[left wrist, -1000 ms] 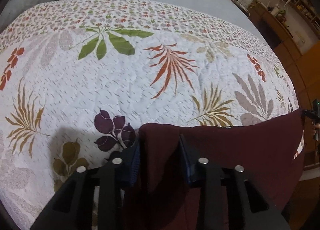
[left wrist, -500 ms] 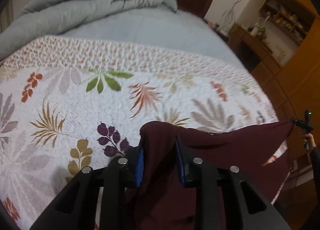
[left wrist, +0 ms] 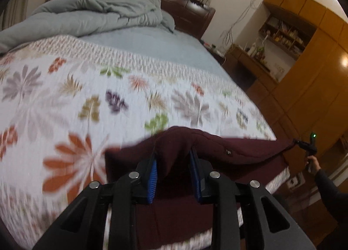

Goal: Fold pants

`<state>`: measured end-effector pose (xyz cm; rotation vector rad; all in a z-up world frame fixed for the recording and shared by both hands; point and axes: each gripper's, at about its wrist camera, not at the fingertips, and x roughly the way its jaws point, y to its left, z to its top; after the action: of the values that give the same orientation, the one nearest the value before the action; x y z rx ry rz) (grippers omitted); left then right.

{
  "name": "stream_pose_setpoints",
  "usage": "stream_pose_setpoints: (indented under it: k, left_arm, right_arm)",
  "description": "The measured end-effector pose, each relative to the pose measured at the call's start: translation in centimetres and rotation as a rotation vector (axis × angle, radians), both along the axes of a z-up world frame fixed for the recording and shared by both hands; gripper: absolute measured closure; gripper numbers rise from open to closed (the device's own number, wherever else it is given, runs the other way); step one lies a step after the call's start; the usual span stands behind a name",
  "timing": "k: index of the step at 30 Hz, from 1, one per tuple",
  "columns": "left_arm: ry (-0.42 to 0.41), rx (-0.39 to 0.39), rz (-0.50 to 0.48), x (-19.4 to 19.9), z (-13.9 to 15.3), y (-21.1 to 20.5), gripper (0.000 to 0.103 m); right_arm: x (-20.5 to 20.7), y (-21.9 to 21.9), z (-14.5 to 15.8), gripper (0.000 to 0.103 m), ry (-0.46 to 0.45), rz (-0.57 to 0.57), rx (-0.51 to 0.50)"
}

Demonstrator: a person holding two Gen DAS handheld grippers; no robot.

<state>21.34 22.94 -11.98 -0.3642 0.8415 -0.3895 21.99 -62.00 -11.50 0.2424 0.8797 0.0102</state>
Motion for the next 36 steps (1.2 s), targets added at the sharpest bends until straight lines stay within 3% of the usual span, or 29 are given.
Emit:
stream_pose_setpoints:
  k: [5, 7, 8, 9, 12, 15, 18, 21, 23, 25, 26, 27, 28, 31, 32, 34, 36]
  left_arm:
    - [0.155, 0.115, -0.044, -3.5, -5.3, -1.3, 0.075]
    - [0.260, 0.188, -0.034, -4.2, -7.6, -1.6, 0.068]
    - [0.278, 0.203, -0.030, -4.9, -8.2, -1.5, 0.063]
    - [0.286, 0.217, -0.020, -5.5, -8.5, -1.4, 0.050]
    - [0.297, 0.275, 0.026, -7.7, -8.4, -0.7, 0.048]
    - [0.282, 0.260, 0.127, -9.4, -7.0, 1.0, 0.042]
    - [0.222, 0.149, 0.213, -10.7, -4.6, 1.7, 0.035]
    - [0.148, 0.046, 0.177, -10.6, -2.6, -0.4, 0.025]
    - [0.161, -0.024, 0.137, -9.4, -2.8, -2.3, 0.023]
    - [0.223, -0.055, 0.104, -7.7, -4.4, -3.9, 0.023]
    - [0.244, -0.040, 0.102, -7.1, -5.0, -4.6, 0.023]
    - [0.260, -0.020, 0.098, -6.5, -5.6, -5.2, 0.023]
    - [0.276, -0.013, 0.090, -6.0, -6.4, -5.8, 0.023]
    - [0.295, -0.022, 0.092, -5.4, -7.3, -6.4, 0.023]
    - [0.290, -0.021, 0.097, -5.5, -7.6, -6.5, 0.023]
    - [0.283, -0.026, 0.102, -5.7, -7.7, -6.4, 0.023]
    - [0.277, -0.033, 0.114, -5.9, -7.9, -6.4, 0.023]
  right_arm:
    - [-4.8, 1.2, -4.4, 0.070, 0.060, -0.057, -0.030]
    - [-6.2, 1.1, -5.7, 0.055, 0.087, -0.108, -0.002]
    - [-7.0, 0.9, -6.1, 0.039, 0.095, -0.150, 0.001]
    - [-7.9, 0.7, -6.3, 0.031, 0.094, -0.192, 0.020]
    - [-10.6, -0.4, -6.9, 0.030, 0.076, -0.286, 0.193]
    - [-13.0, -1.0, -8.1, 0.029, 0.032, -0.386, 0.463]
    - [-13.6, -0.4, -9.2, 0.029, -0.038, -0.417, 0.694]
    - [-11.7, -0.5, -9.5, 0.029, -0.080, -0.443, 0.806]
    - [-10.0, -1.0, -10.0, 0.029, -0.059, -0.464, 0.837]
    - [-7.3, -1.5, -11.2, 0.035, 0.026, -0.524, 0.827]
    - [-6.4, -1.4, -11.4, 0.058, 0.047, -0.523, 0.822]
    - [-4.8, -1.0, -10.6, 0.089, 0.055, -0.492, 0.782]
    - [-4.3, -0.5, -9.3, 0.089, 0.023, -0.456, 0.740]
    - [-4.0, 2.3, -3.4, 0.090, -0.212, -0.239, 0.593]
    - [-4.2, 2.5, -3.3, 0.090, -0.220, -0.241, 0.566]
    - [-4.1, 0.9, -7.2, 0.089, -0.119, -0.334, 0.616]
    - [-3.8, -0.7, -12.4, 0.084, 0.038, -0.437, 0.671]
